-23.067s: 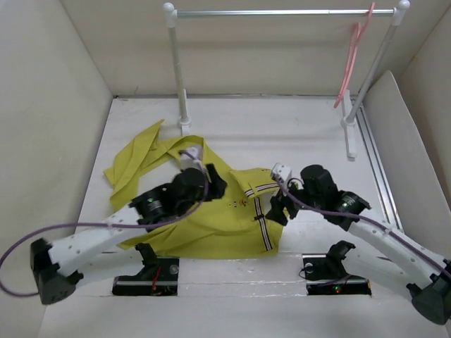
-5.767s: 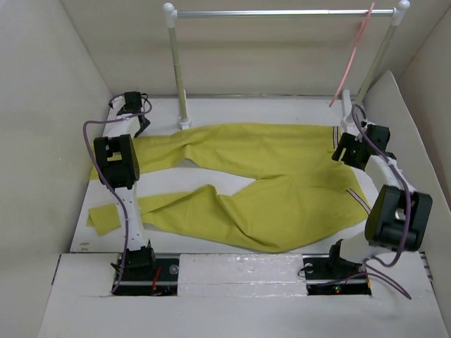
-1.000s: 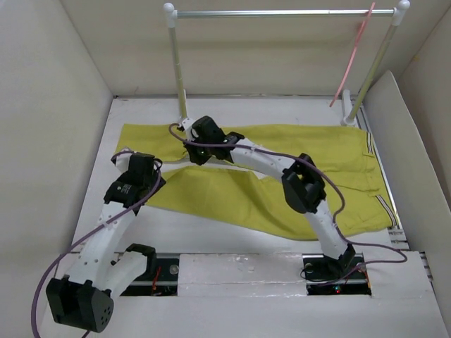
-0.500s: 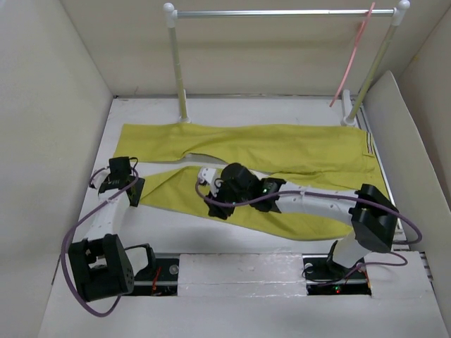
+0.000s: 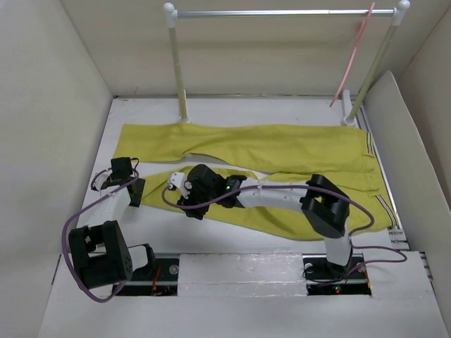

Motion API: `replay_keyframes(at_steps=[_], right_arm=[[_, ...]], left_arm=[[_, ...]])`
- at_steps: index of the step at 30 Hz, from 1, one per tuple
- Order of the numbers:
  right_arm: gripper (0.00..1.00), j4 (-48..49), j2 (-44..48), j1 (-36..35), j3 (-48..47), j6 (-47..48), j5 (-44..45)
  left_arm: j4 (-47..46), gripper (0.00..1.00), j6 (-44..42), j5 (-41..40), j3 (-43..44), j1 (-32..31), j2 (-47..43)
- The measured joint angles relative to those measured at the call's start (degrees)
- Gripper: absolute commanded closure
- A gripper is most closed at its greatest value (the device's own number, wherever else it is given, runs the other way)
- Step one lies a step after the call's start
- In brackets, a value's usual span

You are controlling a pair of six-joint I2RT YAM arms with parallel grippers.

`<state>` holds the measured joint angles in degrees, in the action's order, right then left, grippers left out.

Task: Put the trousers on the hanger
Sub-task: Flatten out the trousers at the center of the board.

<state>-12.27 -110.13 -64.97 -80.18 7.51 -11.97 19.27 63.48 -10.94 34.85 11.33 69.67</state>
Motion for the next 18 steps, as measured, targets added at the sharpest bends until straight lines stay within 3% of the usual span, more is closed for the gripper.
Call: replay_keyframes(at_steps=[9,12,13,15,16,18], right_arm=[[0.43,-1.0,-13.8,-0.2,-10.2,2.1,4.3],[0.48,-0.5,-14.8,-0.4,-10.5,2.4,6.5],[0.59,-0.5,-14.8,-0.5,-10.5,2.4,7.4],[0.79,-0.5,-14.9,-0.8,-10.5,2.4,9.5],[0.98,-0.3,-14.9,-0.9,-10.4,2.1,10.5],[1.00,0.8,-14.8,-1.3,-9.7,1.7,12.1]], left_arm=[[-1.5,0.76,-1.0,-0.5,0.0,0.5,4.4],[-2.1,0.94,-1.6,-0.9,0.0,0.7,4.9],[-2.1,1.00,-1.7,-1.1,0.1,0.7,5.3],[-1.9,1.00,-2.8,-1.5,0.6,0.7,5.6],[-1.8,1.00,-3.7,-2.2,1.5,0.8,5.6],[-1.7,1.00,-4.5,-2.9,2.3,0.8,5.6]])
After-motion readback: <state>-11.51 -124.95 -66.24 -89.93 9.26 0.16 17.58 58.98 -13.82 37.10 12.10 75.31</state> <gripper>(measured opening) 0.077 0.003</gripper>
